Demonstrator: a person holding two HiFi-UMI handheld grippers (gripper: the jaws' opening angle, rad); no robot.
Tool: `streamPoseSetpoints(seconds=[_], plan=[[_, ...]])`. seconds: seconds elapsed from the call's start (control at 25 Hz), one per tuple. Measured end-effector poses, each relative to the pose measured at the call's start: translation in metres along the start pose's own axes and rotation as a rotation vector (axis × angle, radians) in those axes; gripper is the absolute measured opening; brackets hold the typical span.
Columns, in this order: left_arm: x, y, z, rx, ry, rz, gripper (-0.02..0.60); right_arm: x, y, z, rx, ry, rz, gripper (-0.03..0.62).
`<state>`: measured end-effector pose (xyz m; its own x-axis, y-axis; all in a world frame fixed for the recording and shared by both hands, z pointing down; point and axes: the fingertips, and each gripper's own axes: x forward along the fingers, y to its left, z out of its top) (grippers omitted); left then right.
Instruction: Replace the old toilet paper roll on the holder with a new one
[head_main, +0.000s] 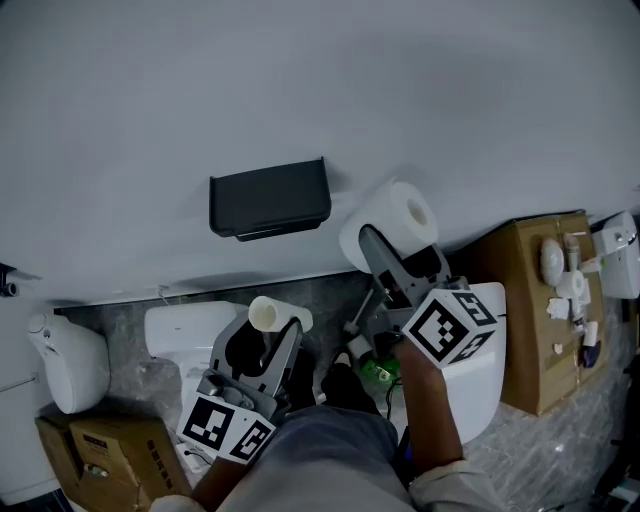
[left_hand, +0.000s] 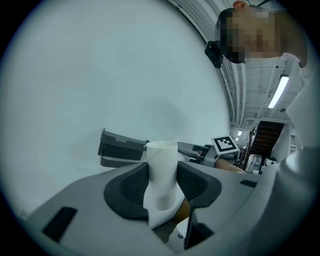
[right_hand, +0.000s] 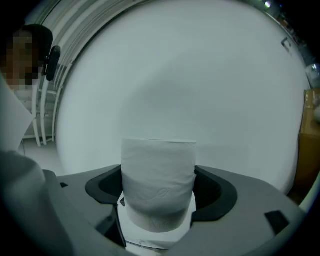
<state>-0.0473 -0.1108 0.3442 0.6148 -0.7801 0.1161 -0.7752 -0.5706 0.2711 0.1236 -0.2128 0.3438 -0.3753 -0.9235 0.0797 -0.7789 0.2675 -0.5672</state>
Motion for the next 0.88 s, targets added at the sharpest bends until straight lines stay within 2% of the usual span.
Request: streamPoseSetpoints(seconds=[0.32,0.44,0.6,0.72,0.88], plan=[[-0.001,0.01,0.003,0.002,0.0,0.013,0.178,0.016,-0.022,-0.022,0.24,-0.047,0.002,0.4],[-0.002,0.01,0.003,0.003,-0.007,0.025,0.178,0.018,-0.03,-0.029,0.307,-0.055,-0.001,0.4],[0.002,0.022,0.005,-0.004,-0.001,0.03,0.178,0.038,-0.022,-0.033,0.395,-0.09,0.061,0.4],[0.001,0.029,0.006,-0.008,0.001,0.034,0.178,0.047,-0.027,-0.045,0.462,-0.094,0.028,0.4],[-0.001,0.03,0.008,-0.008,-0.004,0.043,0.178,0.053,-0.031,-0.05,0.513,-0.11,0.037,0.4]])
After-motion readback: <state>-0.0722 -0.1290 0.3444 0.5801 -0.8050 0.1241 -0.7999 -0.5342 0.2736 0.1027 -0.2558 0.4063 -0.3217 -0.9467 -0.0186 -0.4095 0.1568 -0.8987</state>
